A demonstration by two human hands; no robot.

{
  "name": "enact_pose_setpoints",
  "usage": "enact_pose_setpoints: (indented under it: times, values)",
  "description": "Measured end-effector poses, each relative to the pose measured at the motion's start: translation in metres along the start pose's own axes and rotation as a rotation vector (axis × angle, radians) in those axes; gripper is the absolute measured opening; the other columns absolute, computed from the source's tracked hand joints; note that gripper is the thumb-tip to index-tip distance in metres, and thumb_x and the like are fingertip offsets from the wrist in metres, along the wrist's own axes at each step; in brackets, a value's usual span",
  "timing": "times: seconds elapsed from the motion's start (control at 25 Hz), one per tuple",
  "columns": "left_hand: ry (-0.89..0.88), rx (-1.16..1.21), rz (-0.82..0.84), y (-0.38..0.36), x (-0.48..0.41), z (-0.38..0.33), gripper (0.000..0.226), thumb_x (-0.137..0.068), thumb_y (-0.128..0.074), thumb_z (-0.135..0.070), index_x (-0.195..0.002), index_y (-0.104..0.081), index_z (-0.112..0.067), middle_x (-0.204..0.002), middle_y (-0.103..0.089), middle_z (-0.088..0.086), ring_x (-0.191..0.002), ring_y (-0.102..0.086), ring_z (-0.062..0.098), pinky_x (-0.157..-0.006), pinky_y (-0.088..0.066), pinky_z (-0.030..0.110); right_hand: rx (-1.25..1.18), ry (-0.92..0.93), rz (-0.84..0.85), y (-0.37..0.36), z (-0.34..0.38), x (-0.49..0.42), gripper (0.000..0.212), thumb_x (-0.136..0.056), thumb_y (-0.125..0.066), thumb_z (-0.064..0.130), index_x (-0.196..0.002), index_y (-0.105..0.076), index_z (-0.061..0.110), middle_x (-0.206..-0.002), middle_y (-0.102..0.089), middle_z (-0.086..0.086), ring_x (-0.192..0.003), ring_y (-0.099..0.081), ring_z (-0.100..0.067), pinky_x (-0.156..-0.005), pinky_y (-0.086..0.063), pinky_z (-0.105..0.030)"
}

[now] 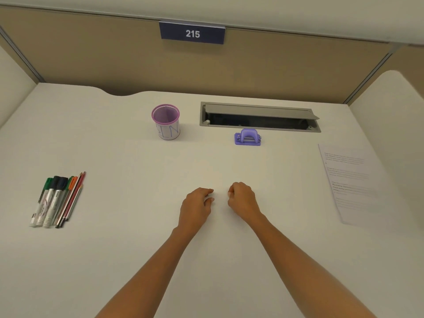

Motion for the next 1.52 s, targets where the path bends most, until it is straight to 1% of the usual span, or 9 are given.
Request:
enact_pose_setpoints:
  times: [0.16,0.28,0.4,0.48,0.6,0.76,0.96,1.32,1.52]
  values:
    - [0.006,-0.038,-0.046,0.012,-0.011,0.001,0.035,-0.095,-0.051,-0.029,-0.128,-0.058,-0.019,-0.131,-0.061,-0.003,-0.121,-0.056,0.016,-0.099,-0.045,0.030,-0.226,-0.091,-0.037,0.006,0.002,-0.007,0.015,-0.090,-0.053,0.011,-0.096,-0.066,0.008,-0.099,-0.070,-0.006,-0.090,-0.065,-0.023,-0.080,-0.051,-0.032]
    - [0.022,-0.052,-0.097,0.026,-0.019,0.005,0.037,-0.096,-0.049,-0.031,-0.131,-0.054,-0.022,-0.135,-0.057,-0.004,-0.125,-0.052,0.015,-0.101,-0.042,0.030,-0.322,-0.055,-0.062,0.010,0.027,-0.020,0.014,-0.090,-0.058,0.014,-0.098,-0.069,0.009,-0.097,-0.072,-0.006,-0.088,-0.066,-0.021,-0.080,-0.052,-0.028]
    - [0.034,-0.041,-0.159,0.046,-0.031,0.010,0.037,-0.096,-0.048,-0.032,-0.132,-0.053,-0.023,-0.136,-0.056,-0.005,-0.125,-0.051,0.014,-0.099,-0.041,0.028,-0.357,0.007,-0.077,0.016,0.067,-0.042,0.015,-0.092,-0.060,0.016,-0.102,-0.068,0.009,-0.101,-0.072,-0.008,-0.085,-0.063,-0.016,-0.080,-0.050,-0.024]
    - [0.044,-0.036,-0.206,0.062,-0.043,0.014,0.037,-0.097,-0.048,-0.033,-0.131,-0.053,-0.023,-0.136,-0.056,-0.005,-0.125,-0.051,0.014,-0.100,-0.041,0.028,-0.355,0.041,-0.086,0.022,0.097,-0.062,0.018,-0.093,-0.060,0.018,-0.108,-0.067,0.009,-0.107,-0.071,-0.008,-0.086,-0.060,-0.013,-0.081,-0.048,-0.023]
    - [0.067,-0.039,-0.250,0.081,-0.061,0.021,0.037,-0.097,-0.047,-0.033,-0.132,-0.052,-0.023,-0.137,-0.056,-0.004,-0.126,-0.051,0.015,-0.101,-0.041,0.028,-0.348,0.083,-0.108,0.033,0.139,-0.095,0.023,-0.094,-0.061,0.019,-0.114,-0.065,0.009,-0.113,-0.069,-0.009,-0.095,-0.063,-0.019,-0.086,-0.049,-0.025]
    - [0.124,-0.050,-0.258,0.096,-0.083,0.034,0.039,-0.097,-0.047,-0.035,-0.134,-0.050,-0.024,-0.141,-0.053,-0.003,-0.128,-0.049,0.016,-0.105,-0.039,0.031,-0.328,0.209,-0.159,0.048,0.192,-0.133,0.020,-0.094,-0.060,0.017,-0.111,-0.067,0.008,-0.111,-0.069,-0.010,-0.088,-0.058,-0.014,-0.082,-0.046,-0.022]
    - [0.116,-0.088,-0.261,0.102,-0.099,0.046,0.041,-0.097,-0.046,-0.034,-0.136,-0.048,-0.022,-0.141,-0.052,-0.003,-0.129,-0.048,0.015,-0.105,-0.039,0.030,-0.263,0.288,-0.158,0.048,0.234,-0.173,0.020,-0.094,-0.060,0.014,-0.109,-0.069,0.006,-0.113,-0.069,-0.013,-0.100,-0.065,-0.025,-0.085,-0.051,-0.028]
    - [0.152,-0.123,-0.202,0.092,-0.100,0.074,0.043,-0.099,-0.042,-0.030,-0.140,-0.044,-0.020,-0.146,-0.047,-0.001,-0.133,-0.044,0.017,-0.109,-0.037,0.033,-0.090,0.338,-0.133,0.037,0.253,-0.197,0.022,-0.091,-0.062,0.008,-0.111,-0.070,0.003,-0.115,-0.067,-0.016,-0.102,-0.064,-0.030,-0.084,-0.052,-0.030]
    - [0.135,-0.136,-0.180,0.088,-0.095,0.069,0.044,-0.098,-0.043,-0.031,-0.140,-0.045,-0.018,-0.145,-0.048,-0.001,-0.132,-0.045,0.017,-0.108,-0.037,0.032,-0.121,0.349,-0.155,0.046,0.250,-0.188,0.021,-0.093,-0.060,0.010,-0.110,-0.070,0.003,-0.115,-0.066,-0.016,-0.102,-0.064,-0.030,-0.086,-0.053,-0.032]
Point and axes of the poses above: each hand's wrist, its own x-axis away from the middle knuckle, its own y-axis out of the back of the hand, z = x × y, the point moved 9 cm from there along -x, towards the middle knuckle
